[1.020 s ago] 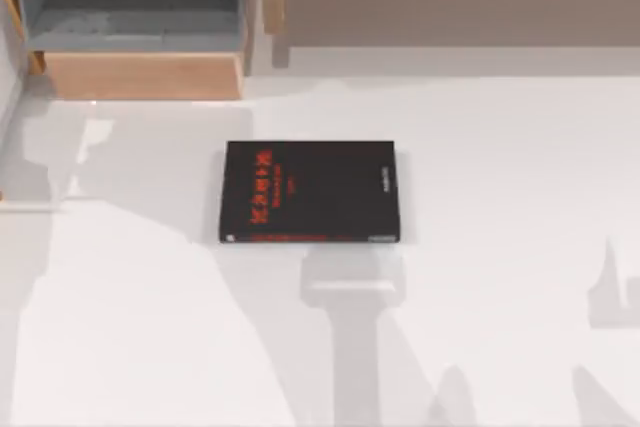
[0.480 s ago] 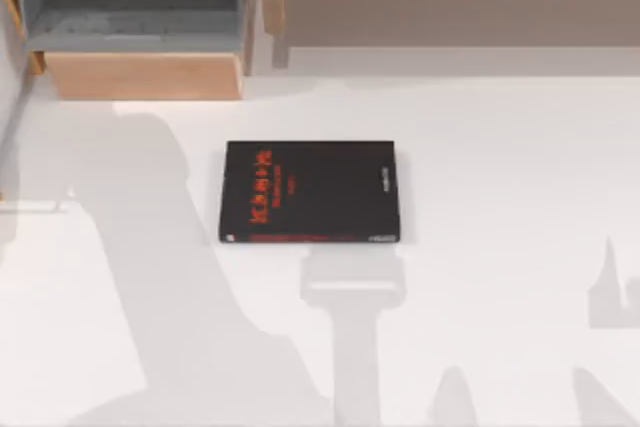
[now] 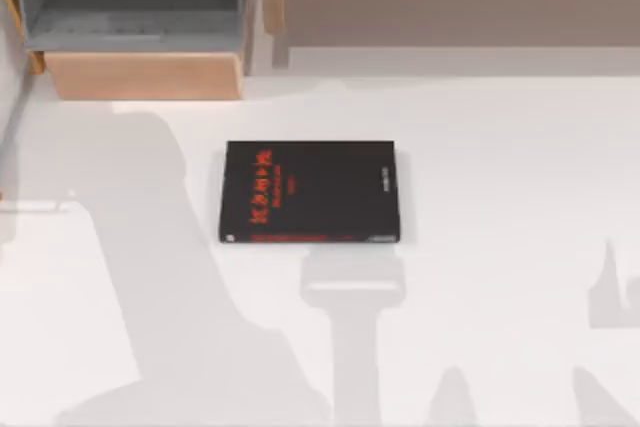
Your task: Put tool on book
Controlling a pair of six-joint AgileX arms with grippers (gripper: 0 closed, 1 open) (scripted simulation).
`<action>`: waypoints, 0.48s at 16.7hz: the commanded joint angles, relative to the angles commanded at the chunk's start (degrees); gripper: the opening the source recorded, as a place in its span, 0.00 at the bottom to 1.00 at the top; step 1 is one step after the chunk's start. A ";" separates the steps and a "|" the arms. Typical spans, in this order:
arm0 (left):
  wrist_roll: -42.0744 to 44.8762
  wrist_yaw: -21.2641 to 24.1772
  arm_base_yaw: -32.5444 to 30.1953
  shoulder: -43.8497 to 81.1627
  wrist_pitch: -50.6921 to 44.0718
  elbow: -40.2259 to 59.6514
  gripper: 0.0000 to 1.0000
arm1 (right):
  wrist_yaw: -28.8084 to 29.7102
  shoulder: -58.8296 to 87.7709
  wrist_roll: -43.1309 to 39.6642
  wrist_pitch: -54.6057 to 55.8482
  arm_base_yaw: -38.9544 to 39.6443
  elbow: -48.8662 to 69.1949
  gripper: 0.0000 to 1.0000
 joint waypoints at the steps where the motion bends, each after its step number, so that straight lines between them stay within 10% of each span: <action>1: 0.00 0.00 0.01 -0.02 -0.03 0.00 1.00 | 0.00 0.00 0.00 0.00 0.00 0.00 1.00; 8: -0.11 -0.14 -0.16 -7.68 -7.81 0.16 1.00 | 0.00 0.00 0.00 0.00 0.00 0.00 1.00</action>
